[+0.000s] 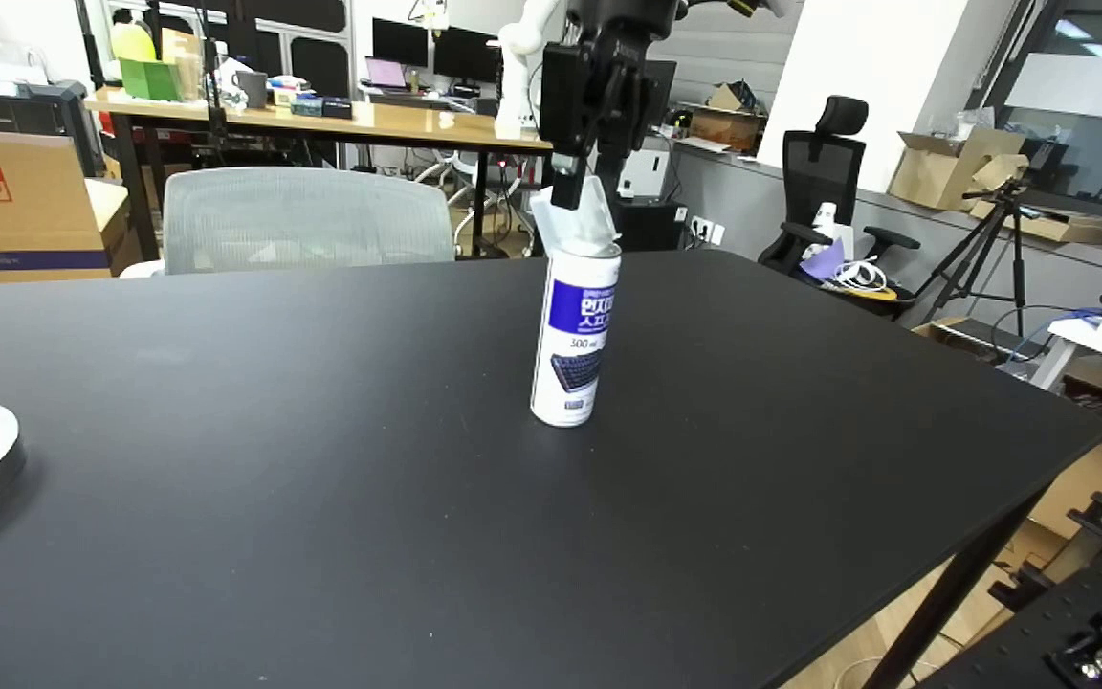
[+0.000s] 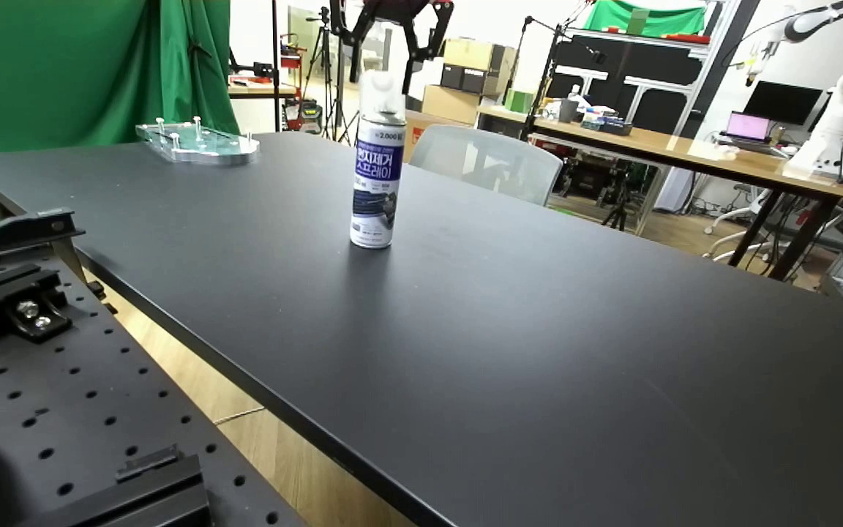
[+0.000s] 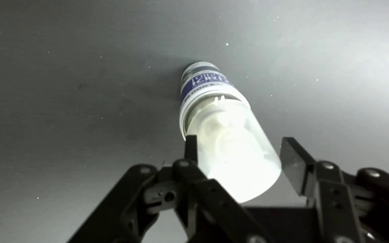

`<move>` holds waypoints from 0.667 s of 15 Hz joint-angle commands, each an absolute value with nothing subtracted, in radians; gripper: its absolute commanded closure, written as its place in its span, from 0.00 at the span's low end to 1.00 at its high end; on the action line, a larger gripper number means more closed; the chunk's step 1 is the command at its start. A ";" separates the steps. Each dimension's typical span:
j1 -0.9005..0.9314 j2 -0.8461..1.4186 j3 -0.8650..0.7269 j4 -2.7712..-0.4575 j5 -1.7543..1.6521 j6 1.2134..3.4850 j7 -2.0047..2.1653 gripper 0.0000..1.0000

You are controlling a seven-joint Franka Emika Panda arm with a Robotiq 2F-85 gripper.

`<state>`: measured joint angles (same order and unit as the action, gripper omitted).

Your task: Remove the lid of the container

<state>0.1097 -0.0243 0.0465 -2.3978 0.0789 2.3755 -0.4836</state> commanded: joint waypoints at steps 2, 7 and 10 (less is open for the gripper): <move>0.096 -0.014 0.051 -2.367 0.089 2.349 -0.495 0.63; 0.097 -0.041 0.054 -2.391 0.103 2.360 -0.515 0.63; 0.103 -0.068 0.058 -2.419 0.128 2.373 -0.552 0.63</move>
<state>0.1060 -0.0283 0.0481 -2.3957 0.1008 2.3749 -0.5213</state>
